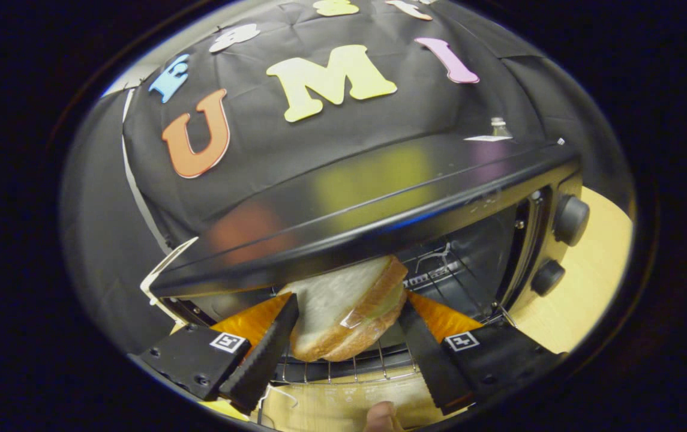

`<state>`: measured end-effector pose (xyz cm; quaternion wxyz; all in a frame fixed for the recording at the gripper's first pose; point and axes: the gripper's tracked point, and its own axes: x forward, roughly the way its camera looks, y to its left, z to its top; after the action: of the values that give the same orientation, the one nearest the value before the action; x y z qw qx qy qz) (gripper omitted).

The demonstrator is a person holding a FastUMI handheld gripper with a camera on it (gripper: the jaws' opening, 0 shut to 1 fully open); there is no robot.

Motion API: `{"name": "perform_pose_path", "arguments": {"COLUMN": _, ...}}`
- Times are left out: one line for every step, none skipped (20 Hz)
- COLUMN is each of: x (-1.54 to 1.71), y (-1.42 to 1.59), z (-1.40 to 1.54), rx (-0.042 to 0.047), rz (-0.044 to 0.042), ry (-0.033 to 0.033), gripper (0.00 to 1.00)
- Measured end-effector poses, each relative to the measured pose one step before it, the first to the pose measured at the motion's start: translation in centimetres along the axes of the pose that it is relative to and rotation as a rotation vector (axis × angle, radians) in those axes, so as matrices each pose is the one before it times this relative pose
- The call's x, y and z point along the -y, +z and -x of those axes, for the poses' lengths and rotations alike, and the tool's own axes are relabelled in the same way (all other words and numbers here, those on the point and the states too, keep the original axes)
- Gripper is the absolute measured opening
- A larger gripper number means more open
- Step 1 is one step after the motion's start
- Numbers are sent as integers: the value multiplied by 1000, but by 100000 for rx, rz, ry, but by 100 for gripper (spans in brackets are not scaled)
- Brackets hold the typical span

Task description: Open the toaster oven, put the food inside, and close the toaster oven door.

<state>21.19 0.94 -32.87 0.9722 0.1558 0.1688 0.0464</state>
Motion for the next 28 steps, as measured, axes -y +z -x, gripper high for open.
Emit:
{"name": "perform_pose_path", "arguments": {"x": 236, "y": 143, "z": 429, "rx": 306, "rz": 1276, "ry": -612, "gripper": 100}}
{"name": "perform_pose_path", "arguments": {"x": 197, "y": 61, "z": 307, "rx": 88, "rz": 1183, "ry": -135, "gripper": 100}}
{"name": "perform_pose_path", "arguments": {"x": 39, "y": 146, "z": 355, "rx": 378, "rz": 1352, "ry": 366, "gripper": 100}}
{"name": "perform_pose_path", "arguments": {"x": 111, "y": 128, "z": 238, "rx": 642, "rz": 1357, "ry": 549, "gripper": 100}}
{"name": "perform_pose_path", "arguments": {"x": 148, "y": -169, "z": -155, "rx": -973, "rz": 1847, "ry": -357, "gripper": 100}}
{"name": "perform_pose_path", "arguments": {"x": 435, "y": -982, "z": -126, "rx": -4548, "rz": 4796, "ry": -2172, "gripper": 100}}
{"name": "perform_pose_path", "arguments": {"x": 107, "y": -92, "z": 48, "rx": -1064, "rz": 2842, "ry": 628, "gripper": 100}}
{"name": "perform_pose_path", "arguments": {"x": -482, "y": 290, "z": -505, "rx": 1236, "rz": 1246, "ry": 330, "gripper": 100}}
{"name": "perform_pose_path", "arguments": {"x": -68, "y": -25, "z": -223, "rx": -1096, "rz": 1157, "ry": 659, "gripper": 100}}
{"name": "perform_pose_path", "arguments": {"x": 231, "y": -277, "z": 21, "rx": -2384, "rz": 1135, "ry": 515, "gripper": 100}}
{"name": "perform_pose_path", "arguments": {"x": 110, "y": 295, "z": 50, "rx": 554, "rz": 1321, "ry": 462, "gripper": 100}}
{"name": "perform_pose_path", "arguments": {"x": 34, "y": 173, "z": 110, "rx": -607, "rz": 2204, "ry": 426, "gripper": 100}}
{"name": "perform_pose_path", "arguments": {"x": 165, "y": 17, "z": 164, "rx": -1190, "rz": 3338, "ry": -590, "gripper": 100}}
{"name": "perform_pose_path", "arguments": {"x": 34, "y": 5, "z": 426, "rx": -395, "rz": 3538, "ry": 127, "gripper": 100}}
{"name": "perform_pose_path", "arguments": {"x": -237, "y": 171, "z": 108, "rx": -237, "rz": 4011, "ry": 395, "gripper": 100}}
{"name": "perform_pose_path", "arguments": {"x": 9, "y": -4, "z": 154, "rx": 123, "rz": 4124, "ry": -574, "gripper": 100}}
{"name": "perform_pose_path", "arguments": {"x": 100, "y": -17, "z": 127, "rx": -283, "rz": 4039, "ry": -738, "gripper": 100}}
{"name": "perform_pose_path", "arguments": {"x": 86, "y": 129, "z": 99, "rx": 442, "rz": 4566, "ry": -984, "gripper": 100}}
{"name": "perform_pose_path", "arguments": {"x": 86, "y": 112, "z": -7, "rx": 420, "rz": 3759, "ry": -971, "gripper": 100}}
{"name": "perform_pose_path", "arguments": {"x": -7, "y": 215, "z": 360, "rx": 891, "rz": 2262, "ry": -62, "gripper": 100}}
{"name": "perform_pose_path", "arguments": {"x": -113, "y": 625, "z": 301, "rx": 3221, "rz": -681, "ry": 706, "gripper": 100}}
{"name": "perform_pose_path", "arguments": {"x": -70, "y": 525, "z": 143, "rx": 2650, "rz": -2084, "ry": 819, "gripper": 100}}
{"name": "perform_pose_path", "arguments": {"x": 450, "y": 604, "z": 434, "rx": 3248, "rz": 110, "ry": -875, "gripper": 100}}
{"name": "perform_pose_path", "arguments": {"x": 1111, "y": 1257, "z": 473, "rx": 5349, "rz": -276, "ry": -2252, "gripper": 100}}
{"name": "perform_pose_path", "arguments": {"x": -81, "y": 146, "z": -28, "rx": 1297, "rz": -3219, "ry": 3057, "gripper": 100}}
{"name": "perform_pose_path", "arguments": {"x": -243, "y": -649, "z": 336, "rx": -1055, "rz": -2716, "ry": 1479, "gripper": 100}}
{"name": "perform_pose_path", "arguments": {"x": 609, "y": 95, "z": 750, "rx": -879, "rz": -897, "ry": -1362, "gripper": 100}}
{"name": "perform_pose_path", "arguments": {"x": 552, "y": -242, "z": 339, "rx": -1184, "rz": 304, "ry": -845, "gripper": 100}}
